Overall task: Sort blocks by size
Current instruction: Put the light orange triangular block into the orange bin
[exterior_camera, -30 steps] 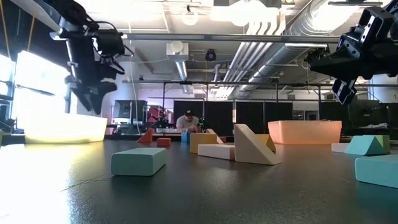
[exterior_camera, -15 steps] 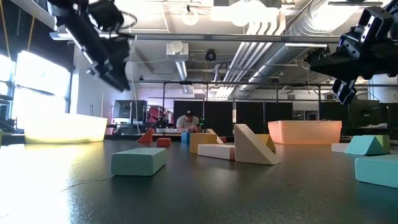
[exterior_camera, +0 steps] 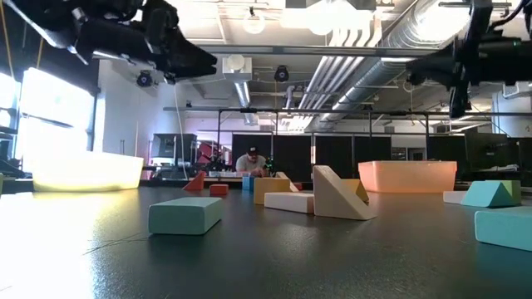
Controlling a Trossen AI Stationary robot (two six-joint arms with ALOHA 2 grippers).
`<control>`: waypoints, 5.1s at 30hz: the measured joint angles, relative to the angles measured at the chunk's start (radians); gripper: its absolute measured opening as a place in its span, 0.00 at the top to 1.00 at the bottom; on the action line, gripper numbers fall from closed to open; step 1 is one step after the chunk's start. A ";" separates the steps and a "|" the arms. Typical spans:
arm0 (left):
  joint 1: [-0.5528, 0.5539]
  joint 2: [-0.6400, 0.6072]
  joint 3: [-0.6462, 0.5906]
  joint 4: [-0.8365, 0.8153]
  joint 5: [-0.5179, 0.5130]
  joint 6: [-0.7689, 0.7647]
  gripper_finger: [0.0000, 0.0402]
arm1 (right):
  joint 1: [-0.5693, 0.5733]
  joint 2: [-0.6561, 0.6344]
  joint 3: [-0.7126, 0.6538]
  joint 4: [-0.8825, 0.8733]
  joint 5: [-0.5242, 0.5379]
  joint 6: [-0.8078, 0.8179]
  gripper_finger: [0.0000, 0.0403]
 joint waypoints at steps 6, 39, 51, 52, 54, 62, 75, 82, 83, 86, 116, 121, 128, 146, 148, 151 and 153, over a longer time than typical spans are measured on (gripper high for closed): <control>-0.046 0.000 -0.073 0.020 -0.029 0.042 0.50 | 0.000 0.165 0.000 0.225 0.004 -0.031 1.00; -0.051 0.000 -0.133 0.043 -0.032 -0.061 0.50 | -0.356 1.490 1.074 -0.471 -0.275 -0.354 0.85; -0.091 0.000 -0.133 -0.007 -0.033 -0.091 0.50 | -0.499 1.893 1.428 -0.781 -0.410 -0.345 0.45; -0.094 0.000 -0.133 -0.007 -0.034 -0.092 0.50 | -0.505 1.912 1.448 -0.797 -0.407 -0.345 0.44; -0.100 0.000 -0.133 -0.007 -0.034 -0.096 0.50 | -0.511 1.941 1.480 -0.817 -0.378 -0.345 0.44; -0.137 0.000 -0.133 -0.009 -0.037 -0.110 0.50 | -0.511 1.960 1.497 -0.842 -0.344 -0.364 0.48; -0.168 0.000 -0.133 -0.008 -0.136 -0.101 0.50 | -0.518 1.955 1.450 -0.807 -0.383 -0.383 0.72; -0.168 0.000 -0.133 -0.010 -0.136 -0.109 0.50 | -0.501 1.913 1.444 -0.857 -0.368 -0.423 0.83; -0.168 0.000 -0.133 -0.010 -0.136 -0.114 0.50 | -0.496 1.894 1.444 -0.864 -0.355 -0.428 0.86; -0.170 0.000 -0.133 -0.011 -0.137 -0.117 0.50 | -0.490 1.821 1.445 -0.925 -0.330 -0.451 0.93; -0.207 0.000 -0.133 -0.006 -0.136 -0.107 0.50 | -0.579 1.965 1.445 -0.799 -0.549 -0.756 0.43; -0.207 0.000 -0.133 -0.010 -0.136 -0.107 0.50 | -0.571 1.971 1.445 -0.802 -0.558 -0.756 0.67; -0.207 0.000 -0.133 -0.028 -0.136 -0.108 0.50 | -0.535 1.895 1.446 -0.854 -0.427 -0.734 0.68; -0.261 0.000 -0.133 -0.069 -0.147 -0.116 0.50 | -0.721 1.601 1.446 -1.496 -0.119 -0.510 0.67; -0.268 0.000 -0.133 -0.069 -0.159 -0.115 0.50 | -0.748 1.601 1.446 -1.508 -0.121 -0.499 0.65; -0.277 0.000 -0.133 -0.069 -0.172 -0.109 0.50 | -0.773 1.612 1.446 -1.509 -0.122 -0.490 0.63; -0.282 0.000 -0.133 -0.069 -0.174 -0.109 0.50 | -0.785 1.617 1.446 -1.510 -0.122 -0.486 0.63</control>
